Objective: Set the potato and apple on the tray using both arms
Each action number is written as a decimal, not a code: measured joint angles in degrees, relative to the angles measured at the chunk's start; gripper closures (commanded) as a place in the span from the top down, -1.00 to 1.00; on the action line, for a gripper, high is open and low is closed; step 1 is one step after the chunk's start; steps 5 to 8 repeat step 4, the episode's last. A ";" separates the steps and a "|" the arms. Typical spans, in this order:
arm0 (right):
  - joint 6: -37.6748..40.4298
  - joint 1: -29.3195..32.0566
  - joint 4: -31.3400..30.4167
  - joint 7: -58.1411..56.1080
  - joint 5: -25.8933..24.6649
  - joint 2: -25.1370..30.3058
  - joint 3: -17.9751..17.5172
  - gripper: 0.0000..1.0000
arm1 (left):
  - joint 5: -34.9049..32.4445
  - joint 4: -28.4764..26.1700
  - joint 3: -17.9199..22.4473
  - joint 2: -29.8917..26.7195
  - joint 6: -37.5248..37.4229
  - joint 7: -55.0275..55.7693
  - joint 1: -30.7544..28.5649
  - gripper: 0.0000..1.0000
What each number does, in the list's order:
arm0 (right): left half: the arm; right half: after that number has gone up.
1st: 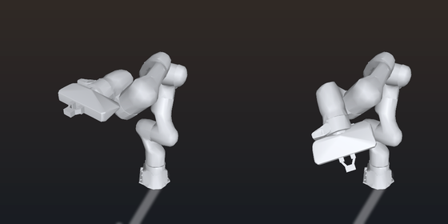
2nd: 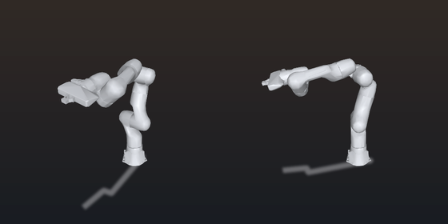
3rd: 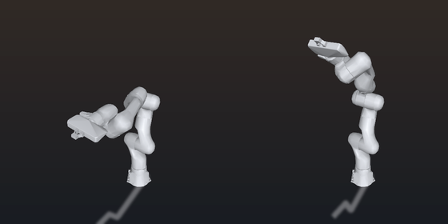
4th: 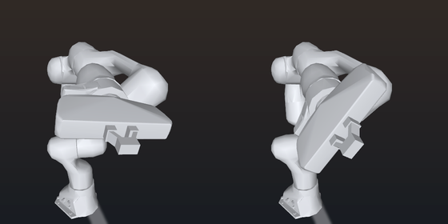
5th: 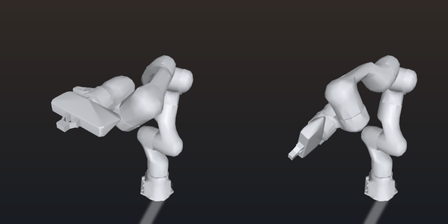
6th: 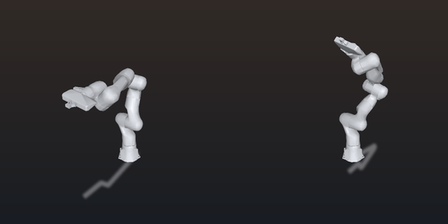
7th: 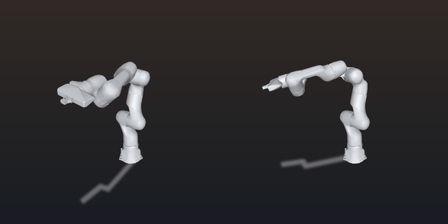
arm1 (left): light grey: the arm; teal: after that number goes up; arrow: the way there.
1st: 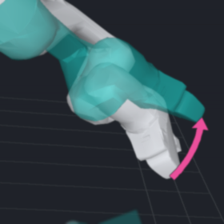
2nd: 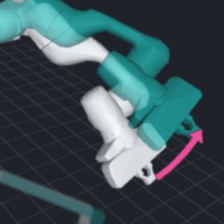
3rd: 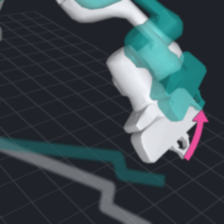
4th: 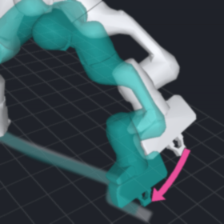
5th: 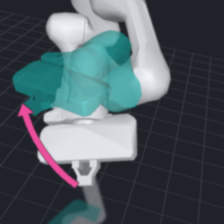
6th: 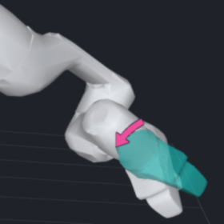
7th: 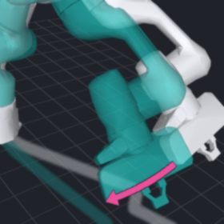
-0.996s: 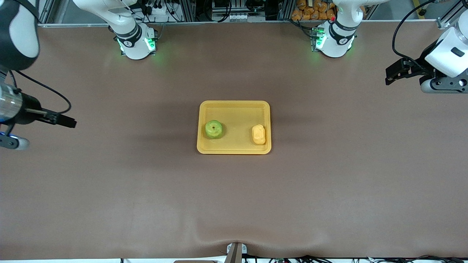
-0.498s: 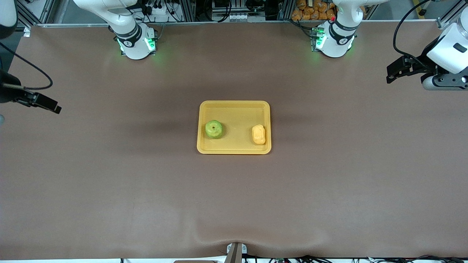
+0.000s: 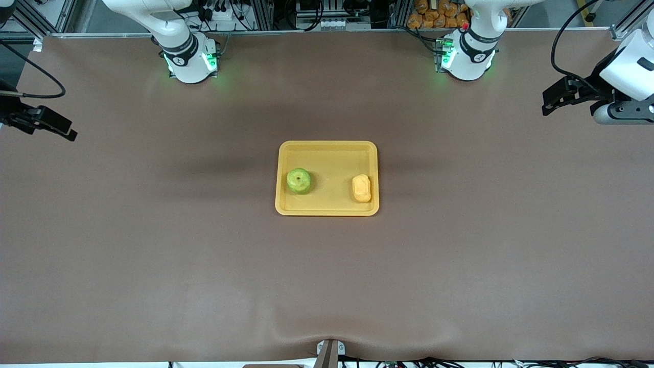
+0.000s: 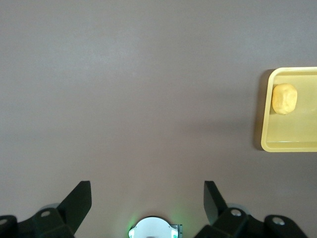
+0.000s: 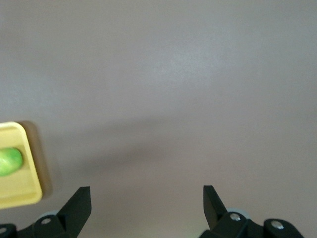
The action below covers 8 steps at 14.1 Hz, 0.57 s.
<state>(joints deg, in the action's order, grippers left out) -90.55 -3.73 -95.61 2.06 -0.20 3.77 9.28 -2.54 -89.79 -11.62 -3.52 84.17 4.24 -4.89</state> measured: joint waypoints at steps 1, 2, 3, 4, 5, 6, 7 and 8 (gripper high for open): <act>-0.06 0.98 -0.04 -3.11 0.00 0.00 0.02 1.00 | 0.00 0.00 0.06 0.00 0.00 0.17 -0.12 1.00; -0.16 1.55 -0.03 -5.22 0.00 0.01 0.03 1.00 | 0.00 0.00 0.09 0.00 0.00 0.23 -0.22 1.00; -0.24 1.68 -0.03 -6.29 0.00 0.02 0.01 1.00 | 0.00 0.00 0.11 0.00 0.00 0.25 -0.28 1.00; -0.25 1.68 -0.03 -6.63 0.00 0.01 -0.14 1.00 | 0.00 0.00 0.13 0.00 0.00 0.29 -0.30 1.00; -0.25 1.68 -0.03 -6.63 0.00 0.01 -0.14 1.00 | 0.00 0.00 0.13 0.00 0.00 0.29 -0.30 1.00; -0.25 1.68 -0.03 -6.63 0.00 0.01 -0.14 1.00 | 0.00 0.00 0.13 0.00 0.00 0.29 -0.30 1.00; -0.25 1.68 -0.03 -6.63 0.00 0.01 -0.14 1.00 | 0.00 0.00 0.13 0.00 0.00 0.29 -0.30 1.00; -0.25 1.68 -0.03 -6.63 0.00 0.01 -0.14 1.00 | 0.00 0.00 0.13 0.00 0.00 0.29 -0.30 1.00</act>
